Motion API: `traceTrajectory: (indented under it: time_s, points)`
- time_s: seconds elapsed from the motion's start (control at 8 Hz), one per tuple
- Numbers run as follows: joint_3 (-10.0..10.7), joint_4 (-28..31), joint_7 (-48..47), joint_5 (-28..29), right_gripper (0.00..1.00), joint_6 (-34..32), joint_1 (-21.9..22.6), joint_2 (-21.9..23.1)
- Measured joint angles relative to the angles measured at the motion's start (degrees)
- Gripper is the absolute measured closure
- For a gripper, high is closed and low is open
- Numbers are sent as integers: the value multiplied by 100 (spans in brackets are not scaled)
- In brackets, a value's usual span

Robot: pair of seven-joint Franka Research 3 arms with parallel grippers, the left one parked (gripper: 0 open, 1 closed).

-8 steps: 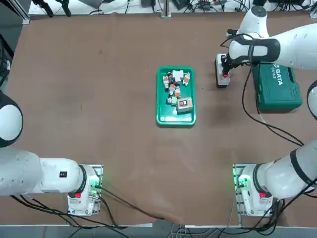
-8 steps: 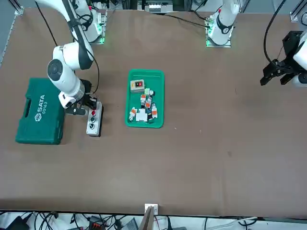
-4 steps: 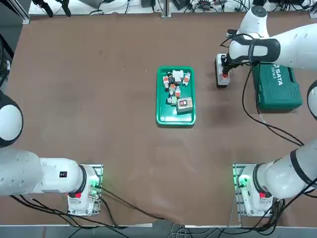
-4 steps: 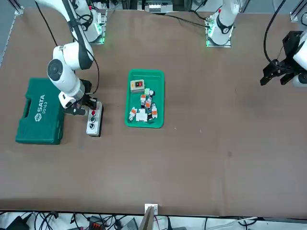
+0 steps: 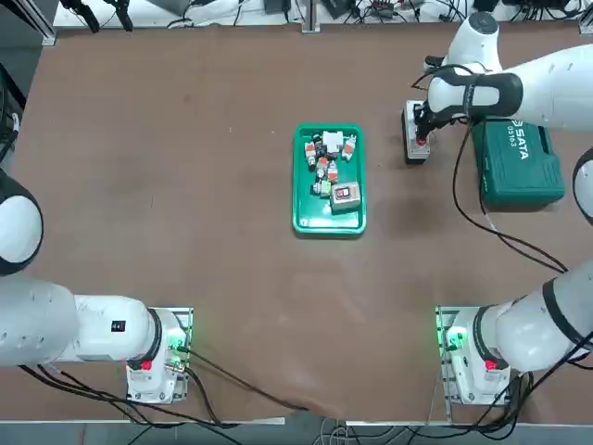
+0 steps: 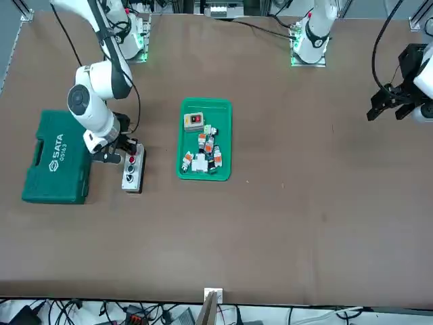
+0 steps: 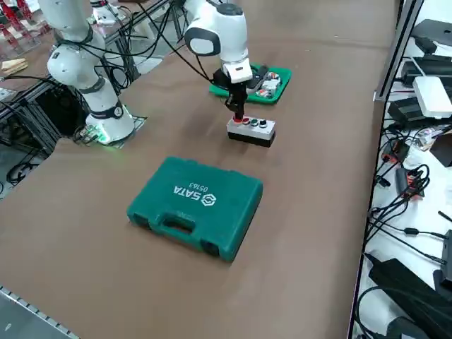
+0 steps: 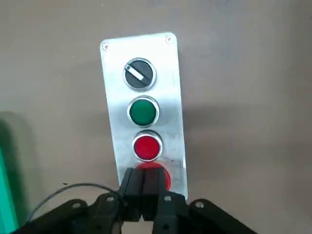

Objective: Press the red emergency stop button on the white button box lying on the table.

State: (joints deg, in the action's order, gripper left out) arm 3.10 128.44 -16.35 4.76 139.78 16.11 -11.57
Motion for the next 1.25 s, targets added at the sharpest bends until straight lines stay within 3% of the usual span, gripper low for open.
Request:
traceTrajectory:
  time_s: [0.5, 0.88, 1.25]
  points:
    - [9, -4, -46, 0, 99, -22, 0, 18]
    - [95, -162, -51, 0, 99, -400, -23, 249]
    - [132, -1068, -51, -3, 96, -1531, -191, 530]
